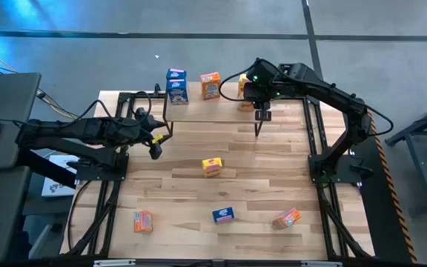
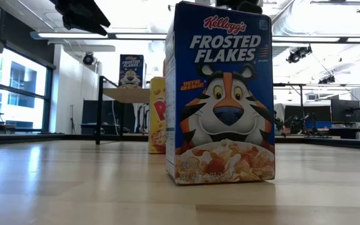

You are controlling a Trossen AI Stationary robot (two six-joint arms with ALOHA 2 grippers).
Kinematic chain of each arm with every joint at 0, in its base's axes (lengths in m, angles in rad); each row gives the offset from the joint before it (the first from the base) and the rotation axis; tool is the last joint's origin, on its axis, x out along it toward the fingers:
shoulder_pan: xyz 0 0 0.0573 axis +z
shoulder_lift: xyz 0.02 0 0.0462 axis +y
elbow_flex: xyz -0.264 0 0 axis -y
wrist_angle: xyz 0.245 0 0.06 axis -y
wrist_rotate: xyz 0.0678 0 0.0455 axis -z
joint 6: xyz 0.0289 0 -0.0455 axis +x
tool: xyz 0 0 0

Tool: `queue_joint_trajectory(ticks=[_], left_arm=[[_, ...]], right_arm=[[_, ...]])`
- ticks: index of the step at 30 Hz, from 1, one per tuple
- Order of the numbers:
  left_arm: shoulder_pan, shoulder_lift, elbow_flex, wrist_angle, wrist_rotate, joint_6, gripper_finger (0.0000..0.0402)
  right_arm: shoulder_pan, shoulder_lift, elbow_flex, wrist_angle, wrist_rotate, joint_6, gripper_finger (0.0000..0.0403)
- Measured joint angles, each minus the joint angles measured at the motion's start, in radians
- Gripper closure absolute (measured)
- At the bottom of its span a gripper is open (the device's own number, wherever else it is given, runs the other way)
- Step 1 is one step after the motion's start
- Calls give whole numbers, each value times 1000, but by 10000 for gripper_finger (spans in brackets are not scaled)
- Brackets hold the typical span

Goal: Stack cereal on shelf
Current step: Put the top yellow cereal box on the shelf aligned with the other yellow cereal box

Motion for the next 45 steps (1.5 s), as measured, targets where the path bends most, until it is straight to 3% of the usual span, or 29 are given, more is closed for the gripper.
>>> queue_joint_trajectory(ticks=[37, 45], left_arm=[[0, 0, 1, 0, 0, 0, 181], [0, 0, 1, 0, 0, 0, 181]], right_arm=[[-8, 58, 0, 1, 33, 5, 274], [-8, 66, 0, 3, 59, 10, 250]])
